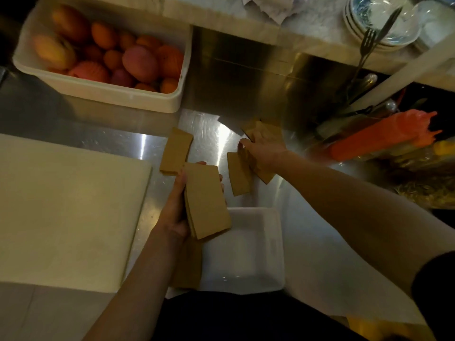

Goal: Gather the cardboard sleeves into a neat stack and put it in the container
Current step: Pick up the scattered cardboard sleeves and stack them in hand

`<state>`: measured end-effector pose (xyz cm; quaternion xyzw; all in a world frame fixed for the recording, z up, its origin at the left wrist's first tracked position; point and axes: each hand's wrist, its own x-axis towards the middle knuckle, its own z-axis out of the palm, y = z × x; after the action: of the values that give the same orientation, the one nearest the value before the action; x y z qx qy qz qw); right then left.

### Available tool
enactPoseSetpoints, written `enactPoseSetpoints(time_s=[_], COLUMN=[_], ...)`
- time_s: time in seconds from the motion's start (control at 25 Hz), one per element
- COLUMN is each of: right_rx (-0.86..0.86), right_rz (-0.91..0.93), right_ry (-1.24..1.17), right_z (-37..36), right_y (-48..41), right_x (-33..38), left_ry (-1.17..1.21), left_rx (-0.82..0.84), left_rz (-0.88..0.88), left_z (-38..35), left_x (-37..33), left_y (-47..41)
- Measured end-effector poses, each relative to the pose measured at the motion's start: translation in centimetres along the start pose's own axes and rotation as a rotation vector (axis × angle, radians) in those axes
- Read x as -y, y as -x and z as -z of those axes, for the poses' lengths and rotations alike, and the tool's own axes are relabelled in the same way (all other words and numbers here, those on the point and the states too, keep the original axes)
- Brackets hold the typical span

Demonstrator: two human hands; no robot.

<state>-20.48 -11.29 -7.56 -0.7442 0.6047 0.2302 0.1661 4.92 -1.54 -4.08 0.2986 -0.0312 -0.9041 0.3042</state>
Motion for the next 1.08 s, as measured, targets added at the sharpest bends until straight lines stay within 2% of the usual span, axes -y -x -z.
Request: enactPoseSetpoints(time_s=[0.08, 0.2, 0.4, 0.64, 0.76, 0.92, 1.08], right_rx=[-0.035, -0.097, 0.020, 0.062, 0.033, 0.054, 0.008], right_rz=[0.044, 0.073, 0.025, -0.050, -0.056, -0.055, -0.077], right_ry=[0.155, 0.158, -0.485, -0.779, -0.699, -0.427, -0.273], right_z=[0.6, 0.4, 1.6, 2.3, 0.4, -0.9, -1.2], right_y=[-0.4, -0.8, -0.2, 0.6, 0.8, 0.9, 1.5], right_x=[-0.1, -0.4, -0.7, 1.2, 2.5, 2.5, 2.7], left_ry=[-0.043, -0.082, -0.047, -0.037, -0.038, -0.031, -0.040], left_rx=[-0.017, -0.022, -0.017, -0.037, -0.052, -0.068, -0.084], left_rz=[-0.032, -0.027, -0.045, -0.029, -0.042, -0.046, -0.052], left_z=[0.0, 0.1, 0.2, 0.2, 0.3, 0.6, 0.6], left_x=[-0.4, -0.7, -1.1, -1.1, -0.9, -0.8, -0.7], left_y=[-0.1, -0.2, -0.5, -0.3, -0.2, 0.0, 0.0])
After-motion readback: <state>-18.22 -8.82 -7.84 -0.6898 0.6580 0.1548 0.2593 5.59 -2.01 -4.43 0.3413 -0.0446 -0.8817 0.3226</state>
